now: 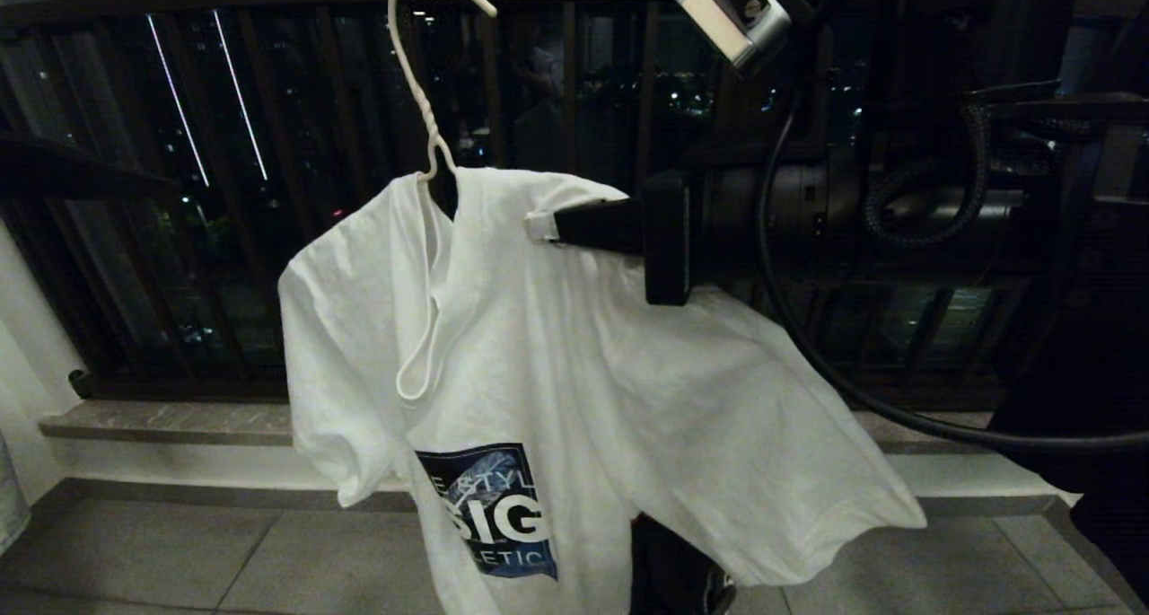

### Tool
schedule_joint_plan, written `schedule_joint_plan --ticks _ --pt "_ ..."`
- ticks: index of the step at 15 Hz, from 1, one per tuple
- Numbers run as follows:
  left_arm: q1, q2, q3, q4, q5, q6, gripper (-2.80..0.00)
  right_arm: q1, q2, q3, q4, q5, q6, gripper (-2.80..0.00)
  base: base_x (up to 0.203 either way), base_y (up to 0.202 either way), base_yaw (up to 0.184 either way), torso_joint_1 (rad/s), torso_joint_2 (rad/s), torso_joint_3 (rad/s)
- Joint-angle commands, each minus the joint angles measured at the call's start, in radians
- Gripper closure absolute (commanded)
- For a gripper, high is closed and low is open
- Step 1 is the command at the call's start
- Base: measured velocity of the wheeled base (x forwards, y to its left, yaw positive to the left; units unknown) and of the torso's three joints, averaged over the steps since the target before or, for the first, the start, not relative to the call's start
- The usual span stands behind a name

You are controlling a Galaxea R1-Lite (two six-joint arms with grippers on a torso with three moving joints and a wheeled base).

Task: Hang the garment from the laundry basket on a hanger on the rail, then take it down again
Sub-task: Hang the clothes rack on the clothesline

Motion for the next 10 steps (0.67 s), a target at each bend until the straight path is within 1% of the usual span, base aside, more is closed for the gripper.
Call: schedule_joint_plan --ticks 1,3,5,6,7,10 --pt "0.006 0.152 -0.092 0.215 -0.044 0.277 0.00 -0.003 -0.009 0.003 0.000 0.004 0.000 0.00 0.000 0.000 0.000 0.000 0.00 0.000" --pt "-0.041 0.196 -0.101 0.181 -0.054 0.280 0.00 -0.003 -0.017 0.005 0.000 0.006 0.000 0.00 0.000 0.000 0.000 0.000 0.00 0.000" --pt "-0.091 0.209 -0.101 0.149 -0.054 0.280 0.00 -0.001 -0.015 0.005 0.000 0.012 0.000 0.00 0.000 0.000 0.000 0.000 0.00 0.000" --pt "-0.116 0.211 -0.101 0.115 -0.056 0.280 0.00 0.000 -0.014 0.005 0.000 0.012 0.002 0.00 0.000 0.000 0.000 0.000 0.00 0.000" --pt "-0.126 0.216 -0.101 0.076 -0.058 0.280 -2.80 0.000 -0.014 0.006 0.000 0.012 0.002 0.00 0.000 0.000 0.000 0.000 0.00 0.000" --pt "-0.129 0.244 -0.101 -0.063 -0.058 0.283 -2.80 0.000 -0.015 0.013 0.000 0.012 0.002 0.00 0.000 0.000 0.000 0.000 0.00 0.000"
